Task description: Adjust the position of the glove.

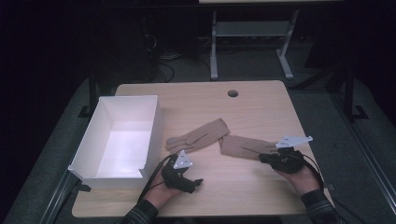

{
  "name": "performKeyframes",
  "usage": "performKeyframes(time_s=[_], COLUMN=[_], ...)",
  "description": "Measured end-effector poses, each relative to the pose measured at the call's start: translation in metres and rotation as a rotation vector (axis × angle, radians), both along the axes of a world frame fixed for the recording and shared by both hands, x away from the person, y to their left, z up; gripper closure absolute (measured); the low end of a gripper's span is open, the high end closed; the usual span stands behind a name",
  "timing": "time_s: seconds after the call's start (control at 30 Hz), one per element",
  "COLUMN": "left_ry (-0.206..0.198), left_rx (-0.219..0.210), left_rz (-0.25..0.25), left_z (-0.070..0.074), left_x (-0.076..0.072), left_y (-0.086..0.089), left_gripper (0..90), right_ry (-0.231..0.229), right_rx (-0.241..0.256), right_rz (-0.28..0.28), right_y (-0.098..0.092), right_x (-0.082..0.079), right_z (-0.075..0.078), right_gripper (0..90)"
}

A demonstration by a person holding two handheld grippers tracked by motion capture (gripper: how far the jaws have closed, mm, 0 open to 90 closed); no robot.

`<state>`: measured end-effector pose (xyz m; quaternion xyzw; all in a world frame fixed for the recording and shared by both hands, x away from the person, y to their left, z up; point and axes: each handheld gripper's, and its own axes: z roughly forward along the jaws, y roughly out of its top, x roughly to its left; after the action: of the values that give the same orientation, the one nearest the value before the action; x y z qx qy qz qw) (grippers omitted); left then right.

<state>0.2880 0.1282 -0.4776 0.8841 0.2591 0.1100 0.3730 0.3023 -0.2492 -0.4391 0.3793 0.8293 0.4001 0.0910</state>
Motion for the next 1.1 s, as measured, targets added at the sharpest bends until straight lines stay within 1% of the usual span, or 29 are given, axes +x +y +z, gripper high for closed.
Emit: performKeyframes(time_s=[0.07,0.13,0.23,0.27,0.5,0.53,0.6,0.67,0.7,0.73,0.77,0.83,0.87,0.97,1.0,1.1], left_ry=[0.000,0.000,0.001,0.002,0.002,-0.004,0.001,-0.001,0.005,0.003,0.004,0.003,0.003,0.003,0.003,0.002], left_rx=[0.001,0.000,0.001,0.002,0.001,0.006,0.011,0.008,0.004,0.005,0.005,0.005,0.005,0.005,0.005,0.001], left_rz=[0.000,0.000,0.001,0.001,0.001,-0.001,-0.003,-0.002,0.002,0.001,0.001,0.001,0.001,0.001,0.001,0.006], left_z=[0.000,0.000,0.000,0.000,0.000,0.000,0.001,0.001,0.000,0.001,0.001,0.001,0.001,0.001,0.001,0.000], left_x=[0.000,0.000,0.000,0.000,0.000,0.000,0.000,0.000,0.000,0.000,0.000,0.000,0.000,0.000,0.000,-0.001], left_y=[0.000,0.000,0.000,0.000,0.000,0.000,0.000,0.000,0.000,0.000,0.000,0.000,0.000,0.000,0.000,0.001], left_gripper=[10.5,10.5,10.6,10.6,10.6,10.5,10.6,10.6,10.6,10.6,10.6,10.6,10.5,10.6,10.6,10.5], right_ry=[-0.005,0.001,-0.004,0.008,0.004,0.001,-0.002,-0.006,-0.003,0.001,-0.006,-0.001,-0.010,-0.013,-0.002,0.006], right_rx=[0.003,0.010,0.024,0.027,0.013,0.013,0.005,0.010,0.005,-0.005,-0.007,-0.007,-0.014,-0.016,-0.017,-0.035], right_rz=[0.012,0.019,0.031,0.028,0.057,0.064,0.074,0.077,0.083,0.087,0.090,0.095,0.106,0.120,0.116,0.129], right_y=[0.003,0.007,0.013,0.015,0.033,0.037,0.043,0.049,0.052,0.055,0.058,0.064,0.067,0.074,0.077,0.081], right_x=[0.002,0.004,0.008,0.009,0.020,0.023,0.028,0.032,0.035,0.037,0.039,0.043,0.044,0.048,0.049,0.051], right_z=[0.002,0.004,0.003,0.003,0.001,0.002,0.003,0.002,0.001,0.000,0.000,0.000,-0.001,-0.004,-0.005,-0.010], right_gripper=[89.6,89.7,89.7,89.7,89.6,89.7,89.6,89.6,89.6,89.6,89.6,89.5,89.4,89.4,89.3,89.3])
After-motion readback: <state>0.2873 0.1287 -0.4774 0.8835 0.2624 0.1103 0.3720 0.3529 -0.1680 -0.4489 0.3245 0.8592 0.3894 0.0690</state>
